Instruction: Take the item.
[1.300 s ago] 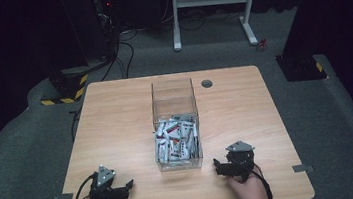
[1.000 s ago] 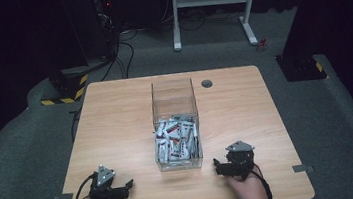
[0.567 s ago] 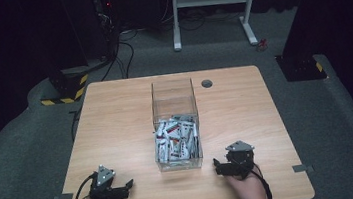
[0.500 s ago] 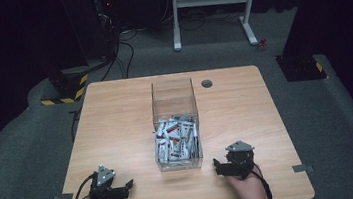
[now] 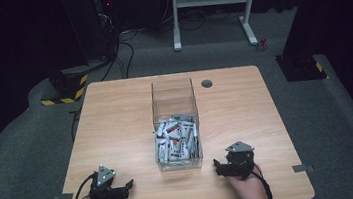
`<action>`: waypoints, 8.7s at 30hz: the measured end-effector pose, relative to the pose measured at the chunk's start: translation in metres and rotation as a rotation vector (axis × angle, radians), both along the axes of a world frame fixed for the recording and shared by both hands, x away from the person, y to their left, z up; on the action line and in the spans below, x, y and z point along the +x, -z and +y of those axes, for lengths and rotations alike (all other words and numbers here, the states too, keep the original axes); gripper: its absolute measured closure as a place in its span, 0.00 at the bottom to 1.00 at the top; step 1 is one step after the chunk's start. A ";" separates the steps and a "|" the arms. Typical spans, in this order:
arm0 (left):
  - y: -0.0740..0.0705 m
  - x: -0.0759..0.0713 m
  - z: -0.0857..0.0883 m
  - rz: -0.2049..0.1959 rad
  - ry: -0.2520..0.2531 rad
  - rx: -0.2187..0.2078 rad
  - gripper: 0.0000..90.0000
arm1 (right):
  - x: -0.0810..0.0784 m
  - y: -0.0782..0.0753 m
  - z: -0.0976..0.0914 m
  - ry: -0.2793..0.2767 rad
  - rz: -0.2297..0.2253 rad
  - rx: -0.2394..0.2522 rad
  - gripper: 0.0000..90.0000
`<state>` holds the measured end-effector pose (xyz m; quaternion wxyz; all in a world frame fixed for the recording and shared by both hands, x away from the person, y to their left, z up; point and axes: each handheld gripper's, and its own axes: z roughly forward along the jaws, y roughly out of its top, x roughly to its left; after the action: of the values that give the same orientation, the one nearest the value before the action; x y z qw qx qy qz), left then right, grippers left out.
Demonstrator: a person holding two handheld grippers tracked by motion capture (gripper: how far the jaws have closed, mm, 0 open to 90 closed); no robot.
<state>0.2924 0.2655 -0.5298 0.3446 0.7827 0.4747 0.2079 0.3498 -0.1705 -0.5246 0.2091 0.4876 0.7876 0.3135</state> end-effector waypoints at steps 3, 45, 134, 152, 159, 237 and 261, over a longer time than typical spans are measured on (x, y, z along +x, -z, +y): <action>0.000 0.000 0.000 0.000 0.000 0.000 0.16 | -0.001 -0.001 -0.001 -0.004 -0.007 0.005 0.10; 0.000 0.000 0.000 0.005 0.015 0.002 0.16 | -0.016 -0.027 -0.009 -0.045 -0.166 0.109 0.11; 0.000 0.000 -0.001 0.004 0.037 -0.001 0.15 | -0.004 -0.100 0.080 -0.256 -0.247 0.205 0.16; 0.000 0.000 -0.001 0.002 0.047 0.002 0.15 | -0.002 -0.091 0.099 -0.260 -0.235 0.138 0.46; 0.000 0.000 -0.001 0.001 0.050 0.004 0.15 | 0.001 -0.086 0.100 -0.254 -0.222 0.122 0.56; 0.000 -0.002 0.000 0.001 0.030 -0.001 0.16 | -0.009 -0.079 0.065 -0.217 -0.346 0.338 1.00; 0.000 -0.002 -0.001 0.000 0.029 -0.001 0.16 | -0.015 -0.093 0.055 -0.207 -0.416 0.391 1.00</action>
<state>0.2907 0.2650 -0.5297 0.3480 0.7893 0.4636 0.2026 0.3345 -0.1153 -0.4318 0.2349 0.3611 0.6981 0.5720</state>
